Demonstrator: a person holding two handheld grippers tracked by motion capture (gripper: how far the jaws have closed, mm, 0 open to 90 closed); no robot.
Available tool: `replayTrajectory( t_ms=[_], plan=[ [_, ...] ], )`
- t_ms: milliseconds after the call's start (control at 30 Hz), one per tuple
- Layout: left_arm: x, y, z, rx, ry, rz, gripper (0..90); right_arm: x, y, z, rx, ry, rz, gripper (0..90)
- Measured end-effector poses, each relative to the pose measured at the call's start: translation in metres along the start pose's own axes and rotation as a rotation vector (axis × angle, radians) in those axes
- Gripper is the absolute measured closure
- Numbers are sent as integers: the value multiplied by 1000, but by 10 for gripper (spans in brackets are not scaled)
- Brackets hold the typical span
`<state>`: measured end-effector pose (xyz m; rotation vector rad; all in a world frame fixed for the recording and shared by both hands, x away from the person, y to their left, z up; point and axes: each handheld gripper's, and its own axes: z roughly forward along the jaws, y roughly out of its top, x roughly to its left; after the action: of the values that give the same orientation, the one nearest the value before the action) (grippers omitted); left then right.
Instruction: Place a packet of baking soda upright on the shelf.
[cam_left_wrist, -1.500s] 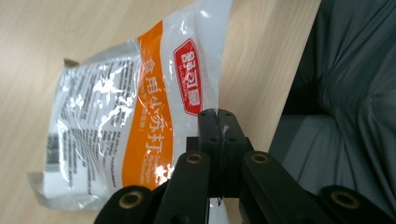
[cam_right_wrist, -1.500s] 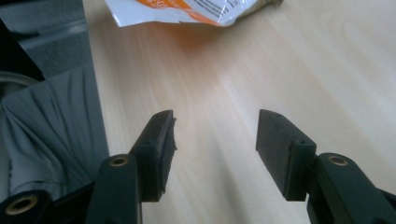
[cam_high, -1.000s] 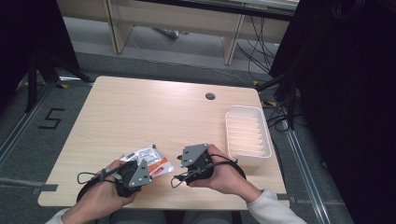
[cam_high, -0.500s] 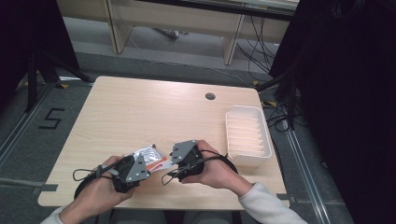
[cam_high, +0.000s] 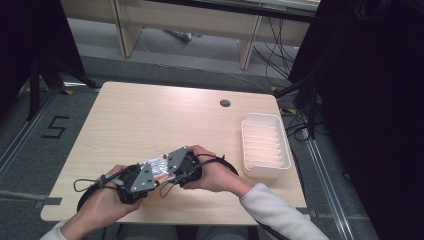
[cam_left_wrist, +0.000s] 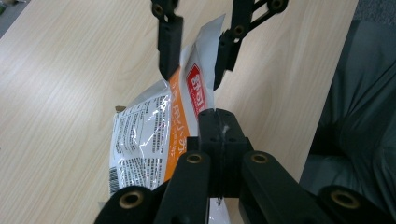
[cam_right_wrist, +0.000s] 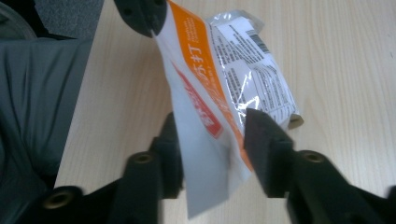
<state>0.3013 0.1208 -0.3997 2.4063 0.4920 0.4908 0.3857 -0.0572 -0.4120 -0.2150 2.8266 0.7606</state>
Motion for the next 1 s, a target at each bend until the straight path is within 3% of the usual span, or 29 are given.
replayTrajectory(
  t_ms=[33,67,100,133,200,267,300,333,367,467,500,533,600,633,667,700,733,767,800,900,1000],
  plan=[
    [0,0,0,-1,0,2,900,0,0,2,2,4,-18,724],
    [2,0,0,-1,3,30,900,1,1,3,3,11,-25,770],
    [2,0,-1,-2,6,31,900,2,1,4,18,5,-39,813],
    [1,-1,-1,-6,3,4,900,1,1,4,18,16,-49,900],
    [3,-2,-2,-16,0,2,900,1,1,4,16,14,-55,900],
    [5,-3,-3,-45,-12,-22,900,0,3,1,44,1,-93,900],
    [8,-4,-6,-60,-11,-19,899,5,3,-3,74,-1,-33,900],
    [9,-5,-9,-93,5,-25,896,-1,4,-4,52,5,-96,900],
    [9,-5,-13,-129,23,-42,868,-4,5,-7,36,3,-113,900],
    [13,-8,-34,-148,75,-40,711,-9,8,-21,33,6,-95,900],
    [14,-9,-41,-162,95,-39,672,-14,10,-24,22,9,-138,900],
    [14,-12,-46,-182,107,-67,638,-17,11,-27,25,7,-141,900],
    [16,-18,-55,-214,125,-92,573,-21,13,-34,29,9,-100,900],
    [17,-22,-58,-222,129,-114,542,-21,14,-39,37,15,-44,900],
    [19,-26,-59,-225,133,-130,508,-28,15,-42,28,8,-69,900],
    [21,-30,-59,-223,140,-132,474,-30,16,-46,35,13,-41,900],
    [21,-34,-56,-231,137,-161,458,-34,16,-50,41,10,-18,900],
    [22,-39,-53,-219,136,-162,437,-32,16,-54,70,12,73,900],
    [23,-43,-49,-213,128,-161,410,-38,16,-57,73,10,56,900],
    [26,-54,-32,-172,90,-187,383,-49,15,-64,88,31,85,900],
    [30,-65,-12,-132,68,-206,380,-54,13,-69,124,49,156,900]
  ],
)
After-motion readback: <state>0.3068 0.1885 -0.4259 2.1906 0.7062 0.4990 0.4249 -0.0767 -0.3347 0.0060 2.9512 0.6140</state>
